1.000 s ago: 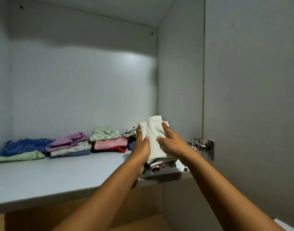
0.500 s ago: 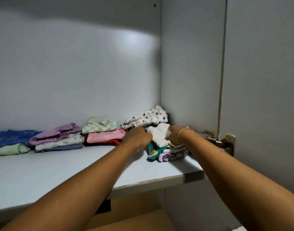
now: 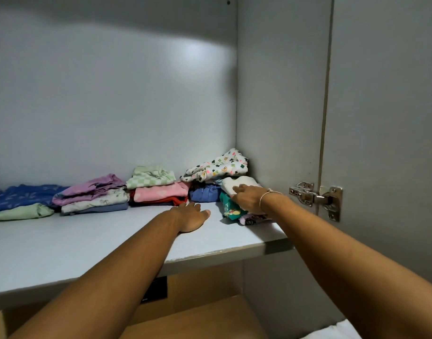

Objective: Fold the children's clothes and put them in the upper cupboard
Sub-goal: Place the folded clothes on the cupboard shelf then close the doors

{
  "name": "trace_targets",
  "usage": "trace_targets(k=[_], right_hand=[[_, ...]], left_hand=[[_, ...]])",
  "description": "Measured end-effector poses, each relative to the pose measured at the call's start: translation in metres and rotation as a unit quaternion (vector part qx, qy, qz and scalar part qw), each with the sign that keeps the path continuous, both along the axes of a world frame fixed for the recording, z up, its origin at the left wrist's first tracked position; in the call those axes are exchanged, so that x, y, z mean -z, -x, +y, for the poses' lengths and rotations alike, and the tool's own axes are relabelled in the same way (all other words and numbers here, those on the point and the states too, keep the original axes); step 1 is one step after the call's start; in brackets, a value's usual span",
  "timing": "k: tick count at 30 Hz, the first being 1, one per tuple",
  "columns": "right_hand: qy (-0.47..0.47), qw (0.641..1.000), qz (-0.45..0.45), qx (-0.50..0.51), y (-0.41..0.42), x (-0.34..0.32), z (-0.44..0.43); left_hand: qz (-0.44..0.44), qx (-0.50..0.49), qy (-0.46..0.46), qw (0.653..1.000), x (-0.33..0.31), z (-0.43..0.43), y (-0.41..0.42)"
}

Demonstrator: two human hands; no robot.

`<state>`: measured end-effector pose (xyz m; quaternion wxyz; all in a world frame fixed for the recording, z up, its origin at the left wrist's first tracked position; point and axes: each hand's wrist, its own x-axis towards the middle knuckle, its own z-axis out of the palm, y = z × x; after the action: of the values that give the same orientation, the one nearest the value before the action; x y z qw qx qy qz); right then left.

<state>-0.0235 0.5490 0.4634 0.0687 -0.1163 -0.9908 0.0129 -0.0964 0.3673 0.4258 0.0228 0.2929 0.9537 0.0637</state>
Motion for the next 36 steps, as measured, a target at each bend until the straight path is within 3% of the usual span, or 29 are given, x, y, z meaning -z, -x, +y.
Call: trace_targets(k=[13, 19, 25, 28, 31, 36], right_hand=[[0.008, 1.000, 0.001, 0.009, 0.011, 0.005, 0.006], [-0.033, 0.999, -0.010, -0.015, 0.003, 0.001, 0.001], [0.028, 0.997, 0.062, -0.047, 0.000, -0.015, -0.002], [0.106, 0.971, 0.206, -0.064, 0.007, -0.032, -0.015], [0.087, 0.917, 0.354, -0.160, 0.005, -0.055, -0.053], [0.081, 0.846, 0.424, -0.313, -0.029, -0.087, -0.163]], left_hand=[[0.015, 0.009, 0.022, 1.000, 0.001, 0.003, 0.003], [0.015, 0.014, -0.008, 1.000, 0.003, 0.001, 0.002], [0.172, -0.026, -0.145, 0.974, -0.011, -0.037, 0.003], [0.248, -0.080, -0.207, 0.943, -0.029, -0.077, -0.008], [0.310, -0.132, -0.232, 0.913, -0.043, -0.127, -0.038], [0.414, -0.221, -0.224, 0.854, -0.066, -0.229, -0.126]])
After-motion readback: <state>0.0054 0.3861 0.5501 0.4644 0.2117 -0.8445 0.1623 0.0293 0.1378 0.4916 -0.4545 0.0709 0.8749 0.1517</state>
